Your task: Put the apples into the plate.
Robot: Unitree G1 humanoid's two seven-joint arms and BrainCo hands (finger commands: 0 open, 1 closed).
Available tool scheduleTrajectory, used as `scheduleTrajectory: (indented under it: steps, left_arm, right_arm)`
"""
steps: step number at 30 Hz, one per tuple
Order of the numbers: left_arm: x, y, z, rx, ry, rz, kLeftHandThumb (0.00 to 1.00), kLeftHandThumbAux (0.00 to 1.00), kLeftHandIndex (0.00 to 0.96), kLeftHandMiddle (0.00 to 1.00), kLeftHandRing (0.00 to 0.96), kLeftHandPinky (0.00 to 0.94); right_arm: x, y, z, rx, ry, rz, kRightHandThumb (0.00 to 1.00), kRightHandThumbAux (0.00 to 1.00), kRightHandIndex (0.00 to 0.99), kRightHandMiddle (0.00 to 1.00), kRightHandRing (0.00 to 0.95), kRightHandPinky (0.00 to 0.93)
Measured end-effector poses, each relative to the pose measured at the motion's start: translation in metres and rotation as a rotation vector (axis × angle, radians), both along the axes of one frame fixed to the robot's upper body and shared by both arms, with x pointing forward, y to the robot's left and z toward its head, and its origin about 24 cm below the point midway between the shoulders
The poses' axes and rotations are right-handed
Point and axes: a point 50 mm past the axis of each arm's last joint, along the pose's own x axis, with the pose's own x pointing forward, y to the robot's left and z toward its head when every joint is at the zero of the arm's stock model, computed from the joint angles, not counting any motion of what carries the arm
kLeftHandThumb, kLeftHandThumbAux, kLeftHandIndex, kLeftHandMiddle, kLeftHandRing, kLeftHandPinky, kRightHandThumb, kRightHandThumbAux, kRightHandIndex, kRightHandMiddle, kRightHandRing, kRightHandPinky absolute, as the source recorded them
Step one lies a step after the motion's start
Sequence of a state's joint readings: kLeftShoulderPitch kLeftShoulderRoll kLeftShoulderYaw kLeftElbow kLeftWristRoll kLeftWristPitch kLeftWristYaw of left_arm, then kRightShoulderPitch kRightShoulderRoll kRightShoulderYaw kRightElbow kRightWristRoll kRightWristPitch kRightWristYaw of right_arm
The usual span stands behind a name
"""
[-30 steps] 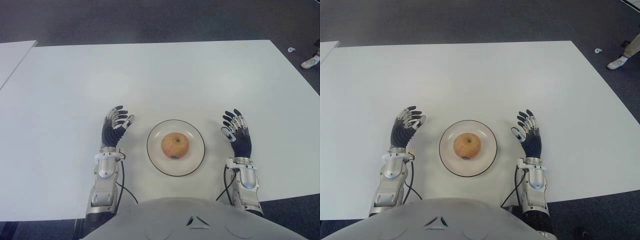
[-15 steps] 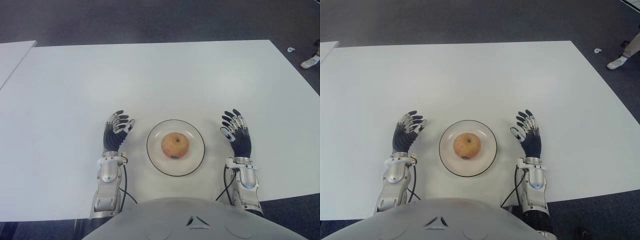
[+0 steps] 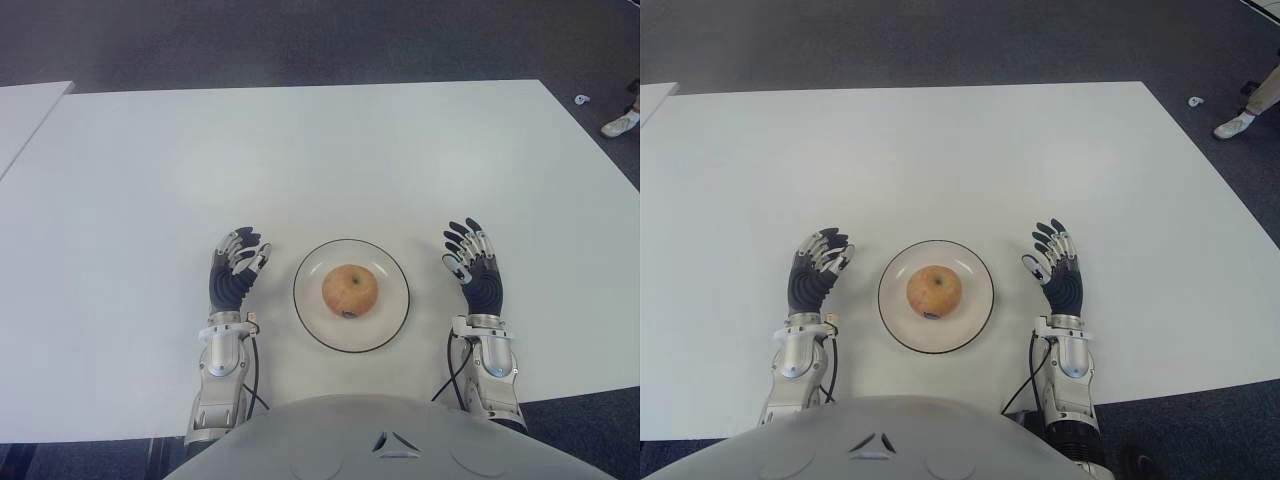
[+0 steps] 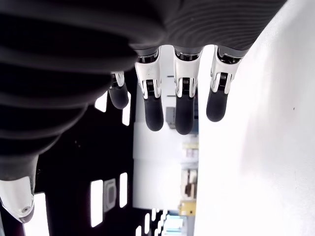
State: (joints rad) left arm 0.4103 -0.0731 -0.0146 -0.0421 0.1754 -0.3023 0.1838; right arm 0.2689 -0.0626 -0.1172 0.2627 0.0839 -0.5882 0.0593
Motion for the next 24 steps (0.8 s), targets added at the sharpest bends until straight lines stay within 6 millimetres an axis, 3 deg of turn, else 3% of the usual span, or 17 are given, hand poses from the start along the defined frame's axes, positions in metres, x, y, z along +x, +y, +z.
scheduleTrajectory:
  steps: [24]
  left_arm:
    - [-0.003, -0.003, -0.014, 0.01, 0.04, 0.018, 0.259, 0.715, 0.27, 0.346, 0.328, 0.322]
  right_arm:
    - [-0.002, 0.0, 0.0, -0.004, 0.005, 0.02, 0.345, 0.57, 0.09, 0.214, 0.212, 0.22]
